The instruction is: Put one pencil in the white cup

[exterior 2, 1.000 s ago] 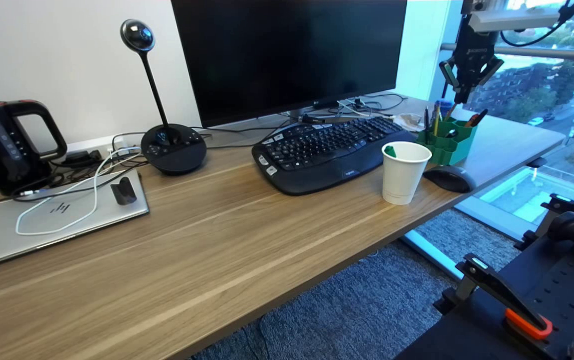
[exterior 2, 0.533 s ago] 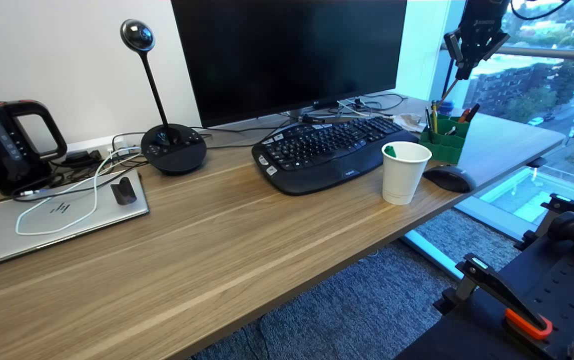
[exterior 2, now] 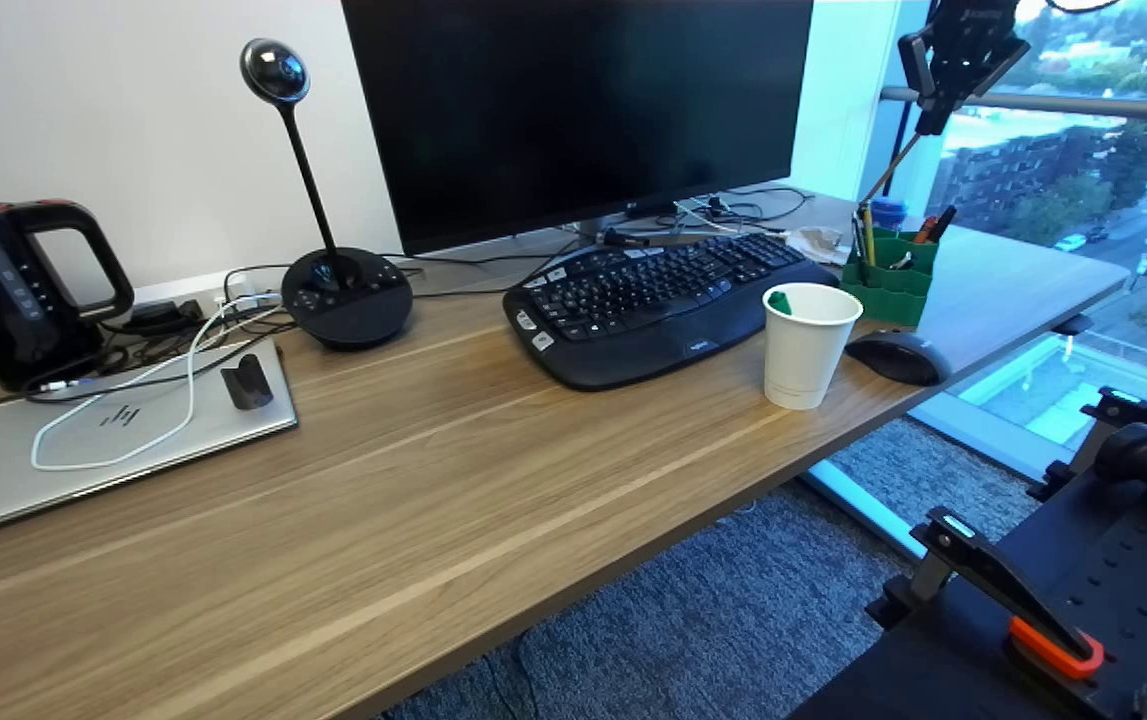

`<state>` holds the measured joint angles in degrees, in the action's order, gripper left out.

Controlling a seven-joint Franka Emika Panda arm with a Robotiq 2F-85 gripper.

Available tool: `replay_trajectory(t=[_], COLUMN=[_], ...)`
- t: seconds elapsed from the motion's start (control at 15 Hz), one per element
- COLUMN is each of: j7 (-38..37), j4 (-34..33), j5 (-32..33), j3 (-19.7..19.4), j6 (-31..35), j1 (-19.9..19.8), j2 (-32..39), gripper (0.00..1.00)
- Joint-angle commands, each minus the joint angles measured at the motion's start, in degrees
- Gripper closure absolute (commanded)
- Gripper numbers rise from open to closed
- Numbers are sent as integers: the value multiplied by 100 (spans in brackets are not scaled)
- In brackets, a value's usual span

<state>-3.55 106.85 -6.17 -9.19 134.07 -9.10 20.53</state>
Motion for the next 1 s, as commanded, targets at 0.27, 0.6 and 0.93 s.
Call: replay_trajectory(t=[0.27,0.6,0.93], j7=[456,561,739], j4=[282,464,440], j5=[-286,-196,-75], j3=[187,172,208], j6=[-343,-572,-1523], j1=[-110,-41,36], j2=[-652,-1059,-1286], gripper=[98,98,98])
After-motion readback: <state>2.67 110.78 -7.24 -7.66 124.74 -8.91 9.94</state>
